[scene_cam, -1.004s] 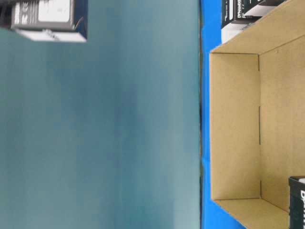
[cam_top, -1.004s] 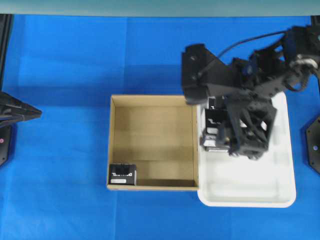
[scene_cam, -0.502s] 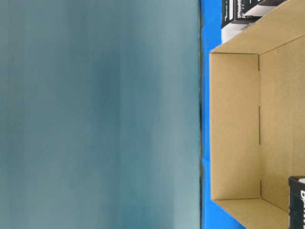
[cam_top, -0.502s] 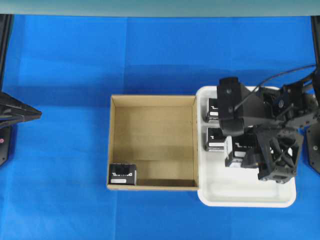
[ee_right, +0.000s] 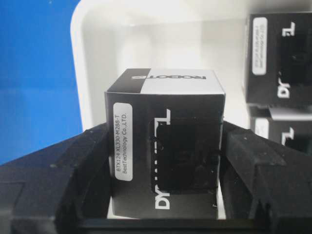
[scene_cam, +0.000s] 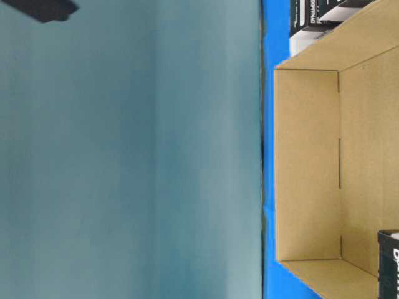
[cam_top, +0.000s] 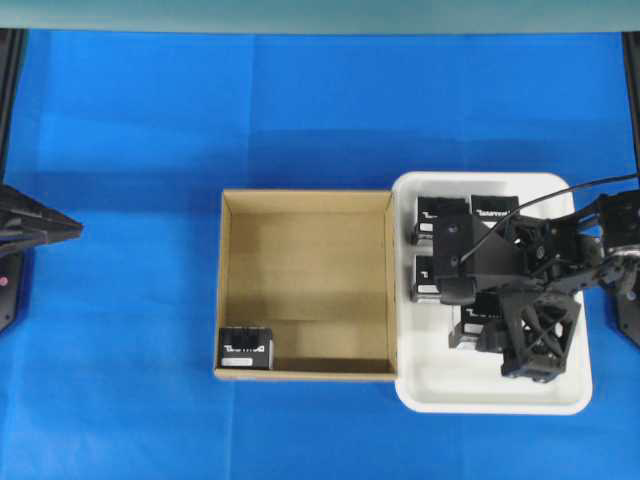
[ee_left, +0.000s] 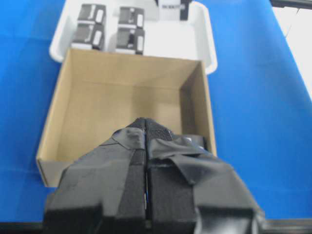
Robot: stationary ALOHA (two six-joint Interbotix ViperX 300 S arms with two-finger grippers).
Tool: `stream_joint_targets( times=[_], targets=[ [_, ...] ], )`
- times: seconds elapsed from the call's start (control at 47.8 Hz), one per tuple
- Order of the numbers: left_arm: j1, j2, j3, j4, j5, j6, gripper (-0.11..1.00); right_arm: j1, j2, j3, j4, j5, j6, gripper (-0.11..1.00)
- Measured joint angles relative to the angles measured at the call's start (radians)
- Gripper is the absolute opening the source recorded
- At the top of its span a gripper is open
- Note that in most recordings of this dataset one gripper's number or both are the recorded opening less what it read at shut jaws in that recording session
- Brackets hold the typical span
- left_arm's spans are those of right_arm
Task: Pick the box from inside the cardboard box.
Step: 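Lower the servo box into the tray's front-right spot and open the gripper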
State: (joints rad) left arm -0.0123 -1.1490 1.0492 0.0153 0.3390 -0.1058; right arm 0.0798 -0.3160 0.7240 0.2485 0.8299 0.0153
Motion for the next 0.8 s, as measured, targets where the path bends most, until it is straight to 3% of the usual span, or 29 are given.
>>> stream_joint_targets(
  times=[0.293,0.795],
  targets=[
    [-0.002,0.000,-0.002,0.000,-0.008,0.002,-0.07,0.041,0.112,0.015,0.000,-0.120,-0.008,0.62],
    [-0.002,0.000,-0.002,0.000,-0.012,0.000,-0.07,0.058,0.227,0.017,-0.006,-0.207,-0.014,0.62]
  ],
)
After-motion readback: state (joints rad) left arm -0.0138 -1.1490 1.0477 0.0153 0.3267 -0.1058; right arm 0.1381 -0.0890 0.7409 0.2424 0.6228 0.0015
